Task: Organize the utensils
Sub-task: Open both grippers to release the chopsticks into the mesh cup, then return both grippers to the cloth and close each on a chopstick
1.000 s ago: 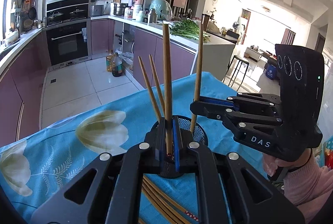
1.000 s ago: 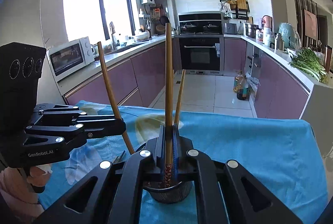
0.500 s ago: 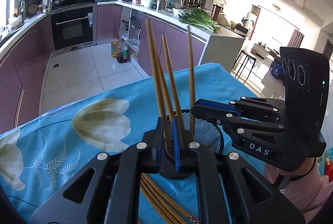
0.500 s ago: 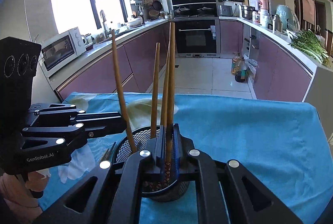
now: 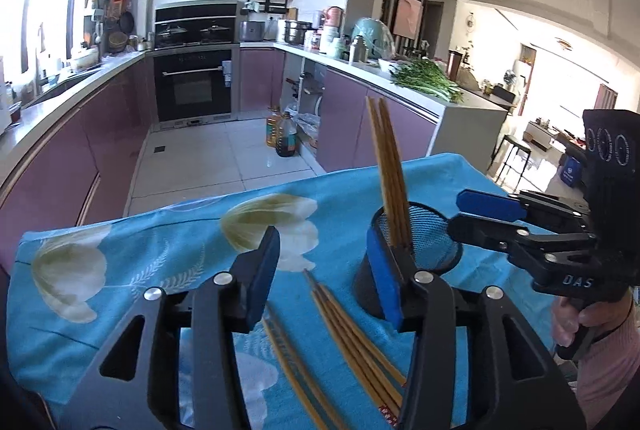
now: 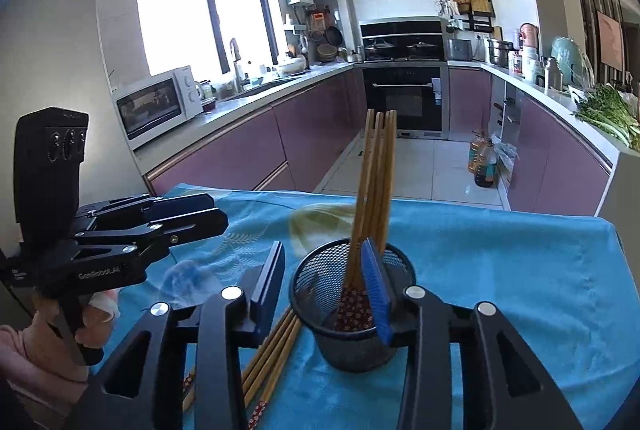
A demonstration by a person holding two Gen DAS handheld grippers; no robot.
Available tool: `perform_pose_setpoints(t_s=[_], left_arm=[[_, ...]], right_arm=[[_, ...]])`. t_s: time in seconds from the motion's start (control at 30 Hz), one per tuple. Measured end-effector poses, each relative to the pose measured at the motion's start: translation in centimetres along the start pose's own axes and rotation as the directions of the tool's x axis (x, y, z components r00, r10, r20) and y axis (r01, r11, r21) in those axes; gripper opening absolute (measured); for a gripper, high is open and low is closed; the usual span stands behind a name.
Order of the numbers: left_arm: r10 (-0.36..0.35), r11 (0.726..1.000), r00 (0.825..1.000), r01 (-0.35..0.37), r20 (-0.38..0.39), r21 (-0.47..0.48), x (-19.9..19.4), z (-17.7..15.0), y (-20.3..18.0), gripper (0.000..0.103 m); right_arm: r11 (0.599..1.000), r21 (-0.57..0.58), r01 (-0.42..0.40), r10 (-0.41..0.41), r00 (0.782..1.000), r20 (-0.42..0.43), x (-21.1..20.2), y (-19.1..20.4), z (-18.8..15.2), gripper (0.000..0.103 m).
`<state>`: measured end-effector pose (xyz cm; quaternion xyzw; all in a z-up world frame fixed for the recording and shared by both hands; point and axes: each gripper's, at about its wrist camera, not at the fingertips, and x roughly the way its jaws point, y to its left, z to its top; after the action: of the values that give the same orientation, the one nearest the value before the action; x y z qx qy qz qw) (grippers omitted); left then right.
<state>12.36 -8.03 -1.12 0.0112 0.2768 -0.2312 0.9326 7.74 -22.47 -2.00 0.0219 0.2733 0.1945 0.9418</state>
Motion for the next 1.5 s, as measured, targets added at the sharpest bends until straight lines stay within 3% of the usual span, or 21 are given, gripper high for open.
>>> perform_pose_setpoints(t_s=[0.13,0.23,0.5,0.7,0.97,1.13,1.33,1.5], left_arm=[[0.075,0.997,0.997,-0.076,-0.015,-0.021,-1.1,-2.4,1.8,0.057],[0.118,0.992,0.99,-0.12,-0.073,-0.025,-1.1,-5.1,3.1,0.059],[0.117,0.99,0.968,-0.131,-0.222,-0.048,0.8,-10.2,4.3,0.059],[0.089,0.995,0.96,-0.1,-0.264,-0.028,1.9,-11.1,3.3,0.059],[0.099,0.994,0.94,-0.106,-0.325,-0.003,3.3,-11.7,2.5,0.049],[0.095,0.995,0.939,-0.098,-0.33,0.006,3.5,-11.7,2.3,0.049],[0.125,0.992,0.931,-0.111,-0.344,0.06,4.0,-12.0,1.6,0.04],[0.113,0.994,0.93,-0.105,-0.349,0.04,4.3,-11.7,2.0,0.036]], right_arm=[[0.999,-0.018,-0.044,0.043,0.998,-0.034,0.1,1.6,-1.6,0.043],[0.998,-0.035,-0.054,0.05,0.995,-0.091,0.8,2.4,-3.1,0.043],[0.999,0.018,-0.042,0.045,0.969,-0.243,4.1,2.9,-6.7,0.043],[0.999,0.037,-0.016,0.026,0.956,-0.291,5.5,2.7,-7.9,0.038],[0.999,0.036,0.01,0.001,0.95,-0.313,6.3,2.4,-8.1,0.035],[1.0,0.017,0.026,-0.019,0.948,-0.317,6.7,2.7,-8.2,0.033],[0.998,-0.016,0.056,-0.059,0.944,-0.324,7.0,3.0,-8.2,0.025],[0.997,-0.025,0.07,-0.074,0.943,-0.324,7.3,3.0,-8.1,0.024]])
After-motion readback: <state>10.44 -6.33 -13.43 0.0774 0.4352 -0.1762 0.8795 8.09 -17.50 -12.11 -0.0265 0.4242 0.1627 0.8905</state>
